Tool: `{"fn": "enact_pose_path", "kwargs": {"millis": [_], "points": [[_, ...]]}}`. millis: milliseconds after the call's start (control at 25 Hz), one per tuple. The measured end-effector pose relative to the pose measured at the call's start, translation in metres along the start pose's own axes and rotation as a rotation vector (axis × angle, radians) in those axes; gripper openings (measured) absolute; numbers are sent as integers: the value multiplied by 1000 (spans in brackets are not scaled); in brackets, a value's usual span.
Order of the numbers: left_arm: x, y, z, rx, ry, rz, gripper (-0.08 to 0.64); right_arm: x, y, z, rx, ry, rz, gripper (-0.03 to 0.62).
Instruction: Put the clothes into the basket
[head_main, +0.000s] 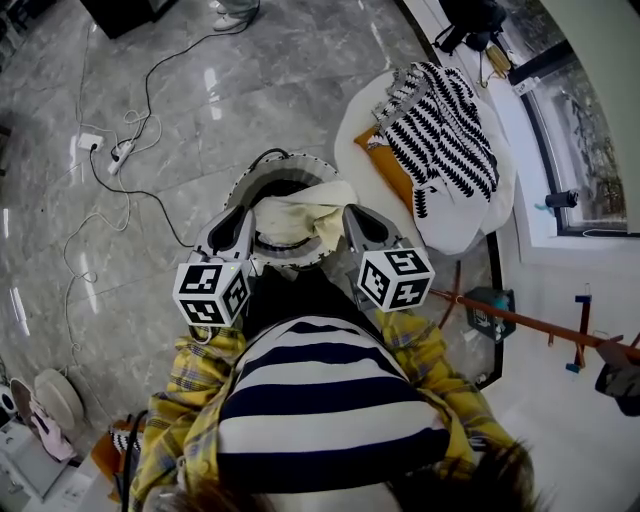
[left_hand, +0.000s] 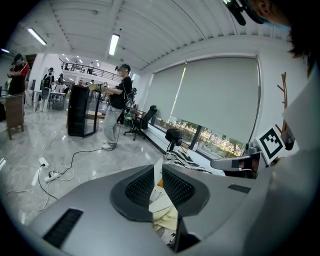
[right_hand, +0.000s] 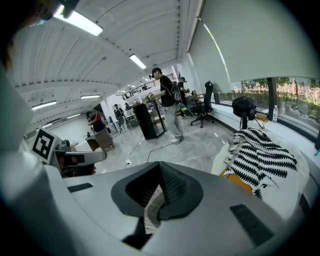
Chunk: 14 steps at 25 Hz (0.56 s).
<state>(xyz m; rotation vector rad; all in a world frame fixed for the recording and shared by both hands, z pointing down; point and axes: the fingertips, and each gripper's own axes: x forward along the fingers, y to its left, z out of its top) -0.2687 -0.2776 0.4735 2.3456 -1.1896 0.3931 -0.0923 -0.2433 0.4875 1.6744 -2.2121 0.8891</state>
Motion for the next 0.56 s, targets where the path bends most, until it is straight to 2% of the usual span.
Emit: {"fn": "enact_pose_path", "kwargs": {"millis": [560], "points": [[4, -3, -7, -1, 19, -3, 58, -3, -8, -6, 11, 10, -20, 26]]}}
